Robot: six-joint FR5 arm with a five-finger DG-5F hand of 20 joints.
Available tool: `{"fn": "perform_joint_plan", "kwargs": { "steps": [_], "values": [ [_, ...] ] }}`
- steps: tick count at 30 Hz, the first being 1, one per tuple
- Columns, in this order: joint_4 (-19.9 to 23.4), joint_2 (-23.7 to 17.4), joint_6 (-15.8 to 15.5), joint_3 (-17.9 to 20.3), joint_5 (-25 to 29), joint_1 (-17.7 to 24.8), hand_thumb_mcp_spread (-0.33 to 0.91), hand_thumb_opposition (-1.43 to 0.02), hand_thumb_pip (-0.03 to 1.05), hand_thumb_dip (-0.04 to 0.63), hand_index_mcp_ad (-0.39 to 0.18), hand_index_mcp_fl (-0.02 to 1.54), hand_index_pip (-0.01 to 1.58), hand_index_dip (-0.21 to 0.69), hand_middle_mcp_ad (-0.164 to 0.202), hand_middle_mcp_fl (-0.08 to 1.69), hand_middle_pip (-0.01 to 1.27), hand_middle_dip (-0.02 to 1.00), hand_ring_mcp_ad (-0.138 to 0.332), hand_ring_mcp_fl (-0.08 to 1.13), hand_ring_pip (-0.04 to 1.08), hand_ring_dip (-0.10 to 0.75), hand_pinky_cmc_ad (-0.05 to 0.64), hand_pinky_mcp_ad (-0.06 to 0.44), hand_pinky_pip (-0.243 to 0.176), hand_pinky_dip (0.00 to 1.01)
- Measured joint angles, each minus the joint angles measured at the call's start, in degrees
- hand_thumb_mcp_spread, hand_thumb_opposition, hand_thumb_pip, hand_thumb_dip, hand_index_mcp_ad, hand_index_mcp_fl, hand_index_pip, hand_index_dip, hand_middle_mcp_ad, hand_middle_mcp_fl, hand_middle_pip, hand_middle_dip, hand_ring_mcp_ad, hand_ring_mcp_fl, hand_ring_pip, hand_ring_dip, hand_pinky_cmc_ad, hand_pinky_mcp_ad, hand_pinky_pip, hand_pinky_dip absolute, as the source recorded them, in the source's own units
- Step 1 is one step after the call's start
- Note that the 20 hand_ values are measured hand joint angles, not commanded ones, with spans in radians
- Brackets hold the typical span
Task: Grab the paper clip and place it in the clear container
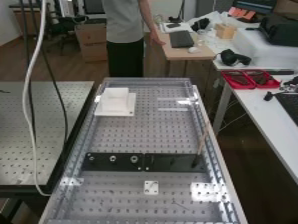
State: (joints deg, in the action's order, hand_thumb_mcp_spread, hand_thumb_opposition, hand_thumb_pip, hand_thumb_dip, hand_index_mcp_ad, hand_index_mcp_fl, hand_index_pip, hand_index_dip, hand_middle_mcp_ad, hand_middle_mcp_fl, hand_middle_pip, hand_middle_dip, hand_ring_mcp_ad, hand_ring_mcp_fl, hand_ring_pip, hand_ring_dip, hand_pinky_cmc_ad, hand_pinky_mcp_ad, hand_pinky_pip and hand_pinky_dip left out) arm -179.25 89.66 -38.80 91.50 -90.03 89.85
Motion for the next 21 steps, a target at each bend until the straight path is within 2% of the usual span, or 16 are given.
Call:
{"fn": "perform_joint_plan", "kwargs": {
  "steps": [5, 7, 8, 12, 17, 18, 21],
  "values": [
    [0.35, -0.06, 0.29, 0.31, 0.03, -0.02, 0.01, -0.01, 0.02, 0.0, 0.024, 0.02, 0.0, 0.019, 0.066, 0.01, 0.01, 0.02, 0.063, 0.0, 0.0, 0.016, 0.047, 0.04, -0.01, 0.02],
    [0.44, -0.09, 0.4, 0.48, 0.04, -0.06, 0.09, -0.14, 0.17, 0.012, 0.024, 0.02, 0.0, 0.016, 0.066, 0.0, 0.02, 0.02, 0.063, 0.0, 0.01, 0.016, 0.051, 0.051, -0.01, 0.06],
    [0.48, -0.11, 0.46, 0.54, 0.05, -0.1, 0.16, -0.25, 0.24, 0.023, 0.021, 0.03, 0.02, 0.016, 0.066, 0.0, 0.05, 0.03, 0.065, 0.0, 0.01, 0.021, 0.063, 0.068, -0.01, 0.1],
    [0.77, -0.22, 0.71, 0.95, 0.11, -0.2, 0.22, -0.51, 0.26, 0.023, 0.019, 0.02, 0.04, 0.035, 0.065, 0.01, 0.09, 0.06, 0.077, 0.0, 0.05, 0.04, 0.183, 0.183, -0.037, 0.23],
    [1.04, -0.29, 0.85, 1.31, 0.08, -0.36, 0.22, -0.62, 0.29, 0.023, 0.019, 0.02, 0.06, 0.051, 0.068, 0.01, 0.1, 0.08, 0.126, 0.0, 0.06, 0.056, 0.278, 0.265, -0.059, 0.3],
    [1.06, -0.29, 0.85, 1.35, 0.04, -0.38, 0.22, -0.62, 0.29, 0.021, 0.019, 0.02, 0.06, 0.059, 0.068, 0.01, 0.11, 0.09, 0.131, 0.0, 0.05, 0.059, 0.3, 0.262, -0.059, 0.31],
    [1.17, -0.3, 0.87, 1.47, -0.02, -0.42, 0.21, -0.65, 0.29, 0.024, 0.017, 0.02, 0.06, 0.056, 0.066, 0.01, 0.11, 0.09, 0.14, 0.0, 0.07, 0.068, 0.312, 0.278, -0.07, 0.32]
  ]
}}
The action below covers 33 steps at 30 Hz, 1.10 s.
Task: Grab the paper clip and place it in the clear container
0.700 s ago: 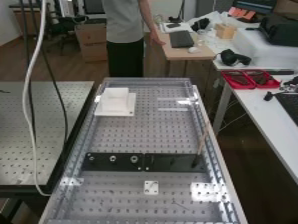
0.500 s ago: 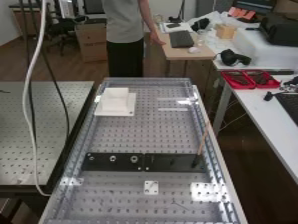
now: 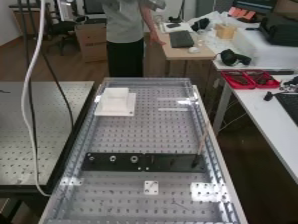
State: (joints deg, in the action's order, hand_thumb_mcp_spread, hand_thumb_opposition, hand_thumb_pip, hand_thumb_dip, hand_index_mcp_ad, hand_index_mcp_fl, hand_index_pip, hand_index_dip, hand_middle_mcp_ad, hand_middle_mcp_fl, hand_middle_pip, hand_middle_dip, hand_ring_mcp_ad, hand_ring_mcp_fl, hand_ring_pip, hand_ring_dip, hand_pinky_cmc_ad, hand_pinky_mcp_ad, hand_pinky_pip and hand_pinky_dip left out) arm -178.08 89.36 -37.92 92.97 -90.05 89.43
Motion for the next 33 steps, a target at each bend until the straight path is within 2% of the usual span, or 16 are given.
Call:
{"fn": "perform_joint_plan", "kwargs": {
  "steps": [3, 12, 18, 20, 24, 26, 30, 33],
  "values": [
    [0.21, 0.01, 0.21, 0.22, -0.02, -0.05, 0.22, -0.66, 0.3, 0.021, 0.017, 0.02, 0.06, 0.059, 0.089, 0.01, 0.12, 0.1, 0.157, 0.0, 0.07, 0.073, 0.34, 0.295, -0.075, 0.33],
    [1.14, 0.37, 1.5, 2.22, 1.07, -0.24, 0.21, -0.66, 0.3, 0.021, 0.017, 0.03, 0.07, 0.061, 0.089, 0.01, 0.13, 0.11, 0.161, 0.0, 0.07, 0.072, 0.363, 0.297, -0.075, 0.34],
    [4.47, 0.59, 4.32, 5.96, 1.75, -1.53, 0.24, -0.7, 0.35, 0.017, 0.019, 0.03, 0.07, 0.061, 0.091, 0.01, 0.13, 0.11, 0.162, 0.0, 0.07, 0.075, 0.361, 0.297, -0.075, 0.34],
    [5.15, 1.0, 4.97, 6.88, 2.0, -2.05, 0.25, -0.7, 0.39, 0.037, 0.019, 0.04, 0.07, 0.061, 0.091, 0.01, 0.12, 0.11, 0.166, 0.0, 0.07, 0.072, 0.361, 0.291, -0.075, 0.35],
    [6.66, 2.42, 6.33, 8.55, 2.23, -3.12, 0.27, -0.71, 0.4, 0.051, 0.012, 0.04, 0.09, 0.061, 0.091, 0.01, 0.13, 0.11, 0.166, 0.0, 0.07, 0.072, 0.374, 0.295, -0.075, 0.37],
    [7.19, 3.35, 7.14, 9.07, 2.15, -3.79, 0.27, -0.71, 0.46, 0.061, 0.01, 0.06, 0.09, 0.061, 0.091, 0.01, 0.13, 0.11, 0.166, 0.0, 0.07, 0.072, 0.375, 0.298, -0.079, 0.37],
    [8.35, 5.85, 9.12, 9.98, 1.43, -6.08, 0.29, -0.73, 0.49, 0.126, 0.0, 0.06, 0.1, 0.061, 0.089, 0.01, 0.12, 0.11, 0.166, 0.0, 0.07, 0.072, 0.375, 0.295, -0.079, 0.37],
    [9.19, 7.62, 10.25, 10.35, 0.39, -8.14, 0.31, -0.74, 0.54, 0.143, -0.014, 0.06, 0.1, 0.061, 0.089, 0.01, 0.12, 0.11, 0.166, 0.0, 0.07, 0.072, 0.375, 0.298, -0.079, 0.37]
  ]
}}
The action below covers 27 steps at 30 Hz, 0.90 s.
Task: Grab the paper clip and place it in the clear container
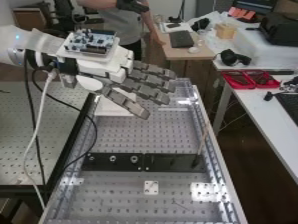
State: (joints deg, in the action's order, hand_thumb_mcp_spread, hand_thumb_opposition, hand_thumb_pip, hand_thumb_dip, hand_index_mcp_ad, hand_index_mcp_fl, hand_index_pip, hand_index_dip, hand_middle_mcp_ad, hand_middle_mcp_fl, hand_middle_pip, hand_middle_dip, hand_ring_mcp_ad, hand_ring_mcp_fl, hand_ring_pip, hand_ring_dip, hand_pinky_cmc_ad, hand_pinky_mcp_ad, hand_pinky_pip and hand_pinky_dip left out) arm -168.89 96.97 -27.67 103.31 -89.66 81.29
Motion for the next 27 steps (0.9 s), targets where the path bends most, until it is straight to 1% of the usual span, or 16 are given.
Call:
{"fn": "perform_joint_plan", "kwargs": {
  "steps": [1, 2, 3, 6, 10, 11, 12, 13, 15, 17, 21, 23, 25, 27],
  "values": [
    [0.28, 0.56, 0.32, 0.06, -0.44, -0.68, 0.31, -0.74, 0.55, 0.162, -0.024, 0.07, 0.12, 0.061, 0.093, 0.01, 0.13, 0.12, 0.166, 0.0, 0.07, 0.072, 0.375, 0.295, -0.079, 0.37],
    [0.54, 1.11, 0.6, 0.11, -0.9, -1.35, 0.32, -0.74, 0.55, 0.164, -0.026, 0.07, 0.14, 0.061, 0.093, 0.01, 0.13, 0.12, 0.166, 0.0, 0.07, 0.072, 0.375, 0.295, -0.079, 0.37],
    [0.95, 1.98, 0.98, 0.13, -1.65, -2.38, 0.31, -0.74, 0.56, 0.173, -0.04, 0.1, 0.17, 0.061, 0.093, 0.01, 0.13, 0.12, 0.166, 0.0, 0.07, 0.072, 0.375, 0.298, -0.079, 0.36],
    [1.94, 4.22, 1.54, 0.07, -3.74, -4.8, 0.33, -0.76, 0.56, 0.202, -0.052, 0.14, 0.29, 0.061, 0.093, 0.01, 0.13, 0.12, 0.164, 0.0, 0.07, 0.072, 0.375, 0.295, -0.079, 0.37],
    [3.02, 6.62, 1.85, -0.31, -6.0, -7.12, 0.35, -0.77, 0.6, 0.204, -0.052, 0.22, 0.45, 0.061, 0.093, 0.01, 0.13, 0.12, 0.164, 0.0, 0.07, 0.072, 0.375, 0.295, -0.079, 0.36],
    [3.48, 7.61, 1.97, -0.52, -6.93, -8.03, 0.34, -0.77, 0.61, 0.22, -0.052, 0.24, 0.5, 0.061, 0.093, 0.01, 0.12, 0.12, 0.164, 0.0, 0.07, 0.072, 0.375, 0.298, -0.079, 0.35],
    [3.99, 8.56, 2.13, -0.77, -7.84, -8.9, 0.34, -0.77, 0.61, 0.222, -0.054, 0.27, 0.56, 0.061, 0.093, 0.01, 0.12, 0.12, 0.168, 0.0, 0.07, 0.072, 0.375, 0.291, -0.079, 0.35],
    [4.3, 9.26, 2.27, -0.99, -8.5, -9.52, 0.34, -0.77, 0.61, 0.223, -0.054, 0.29, 0.6, 0.061, 0.093, 0.01, 0.12, 0.12, 0.168, 0.0, 0.07, 0.072, 0.375, 0.295, -0.079, 0.34],
    [4.9, 10.97, 2.66, -1.7, -10.01, -10.95, 0.35, -0.79, 0.62, 0.22, -0.054, 0.29, 0.71, 0.061, 0.093, 0.01, 0.12, 0.12, 0.168, 0.0, 0.07, 0.072, 0.372, 0.295, -0.079, 0.34],
    [5.27, 12.17, 3.0, -2.3, -10.98, -11.89, 0.35, -0.79, 0.62, 0.237, -0.056, 0.29, 0.77, 0.061, 0.093, 0.01, 0.12, 0.12, 0.168, 0.0, 0.07, 0.072, 0.375, 0.295, -0.077, 0.35],
    [6.03, 15.3, 3.53, -4.26, -13.12, -13.89, 0.35, -0.8, 0.63, 0.239, -0.056, 0.29, 0.95, 0.061, 0.093, 0.01, 0.12, 0.12, 0.168, 0.0, 0.07, 0.072, 0.372, 0.295, -0.077, 0.33],
    [6.33, 16.73, 3.75, -5.26, -13.9, -14.61, 0.35, -0.8, 0.64, 0.236, -0.056, 0.28, 1.01, 0.051, 0.091, 0.01, 0.12, 0.12, 0.168, 0.0, 0.07, 0.072, 0.372, 0.295, -0.077, 0.33],
    [6.62, 18.12, 3.87, -6.3, -14.61, -15.22, 0.34, -0.82, 0.64, 0.253, -0.056, 0.25, 1.09, 0.079, 0.091, 0.01, 0.12, 0.13, 0.168, 0.0, 0.07, 0.072, 0.372, 0.297, -0.077, 0.33],
    [7.07, 19.91, 3.86, -7.7, -15.45, -15.82, 0.36, -0.83, 0.64, 0.255, -0.056, 0.23, 1.17, 0.086, 0.091, 0.01, 0.12, 0.13, 0.168, 0.0, 0.07, 0.072, 0.372, 0.297, -0.077, 0.32]
  ]
}}
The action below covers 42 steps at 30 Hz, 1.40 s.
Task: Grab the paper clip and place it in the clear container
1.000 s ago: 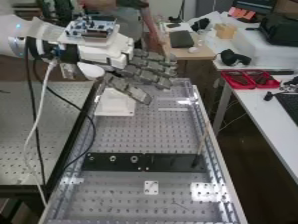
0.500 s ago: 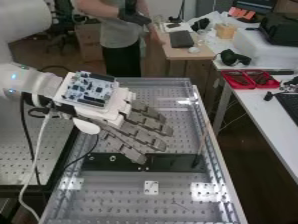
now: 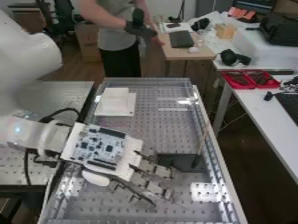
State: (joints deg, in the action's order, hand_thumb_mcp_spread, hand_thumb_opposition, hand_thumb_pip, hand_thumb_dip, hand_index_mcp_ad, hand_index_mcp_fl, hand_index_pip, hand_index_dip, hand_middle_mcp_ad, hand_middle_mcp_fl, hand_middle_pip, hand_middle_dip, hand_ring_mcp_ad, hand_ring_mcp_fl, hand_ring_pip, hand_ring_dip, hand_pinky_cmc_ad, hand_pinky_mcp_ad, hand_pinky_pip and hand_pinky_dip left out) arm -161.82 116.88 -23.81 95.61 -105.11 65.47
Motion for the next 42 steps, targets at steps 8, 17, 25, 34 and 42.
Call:
{"fn": "perform_joint_plan", "kwargs": {
  "steps": [8, 17, 25, 34, 42],
  "values": [
    [2.29, 4.26, -1.46, -3.39, -1.2, -0.91, 0.39, -0.85, 0.65, 0.265, -0.087, 0.15, 1.37, 0.155, 0.091, 0.01, 0.13, 0.14, 0.168, 0.0, 0.08, 0.082, 0.37, 0.293, -0.075, 0.27],
    [5.36, 7.21, -2.64, -4.83, -1.19, -1.16, 0.41, -0.85, 0.68, 0.298, -0.089, 0.11, 1.46, 0.188, 0.091, 0.01, 0.12, 0.14, 0.157, 0.0, 0.08, 0.087, 0.365, 0.293, -0.075, 0.21],
    [5.82, 8.62, -4.79, -5.29, -1.55, -1.19, 0.43, -0.85, 0.69, 0.298, -0.106, 0.11, 1.51, 0.188, 0.093, 0.01, 0.13, 0.16, 0.15, 0.0, 0.07, 0.087, 0.346, 0.295, -0.045, 0.19],
    [6.02, 9.76, -6.1, -5.45, -2.05, -1.44, 0.44, -0.85, 0.68, 0.298, -0.119, 0.15, 1.55, 0.188, 0.089, 0.01, 0.12, 0.16, 0.133, 0.0, 0.07, 0.087, 0.328, 0.279, -0.04, 0.2],
    [5.42, 10.57, -6.79, -6.38, -3.46, -1.7, 0.45, -0.85, 0.68, 0.302, -0.119, 0.2, 1.55, 0.188, 0.089, 0.01, 0.12, 0.16, 0.133, 0.0, 0.07, 0.087, 0.33, 0.278, -0.03, 0.19]
  ]
}}
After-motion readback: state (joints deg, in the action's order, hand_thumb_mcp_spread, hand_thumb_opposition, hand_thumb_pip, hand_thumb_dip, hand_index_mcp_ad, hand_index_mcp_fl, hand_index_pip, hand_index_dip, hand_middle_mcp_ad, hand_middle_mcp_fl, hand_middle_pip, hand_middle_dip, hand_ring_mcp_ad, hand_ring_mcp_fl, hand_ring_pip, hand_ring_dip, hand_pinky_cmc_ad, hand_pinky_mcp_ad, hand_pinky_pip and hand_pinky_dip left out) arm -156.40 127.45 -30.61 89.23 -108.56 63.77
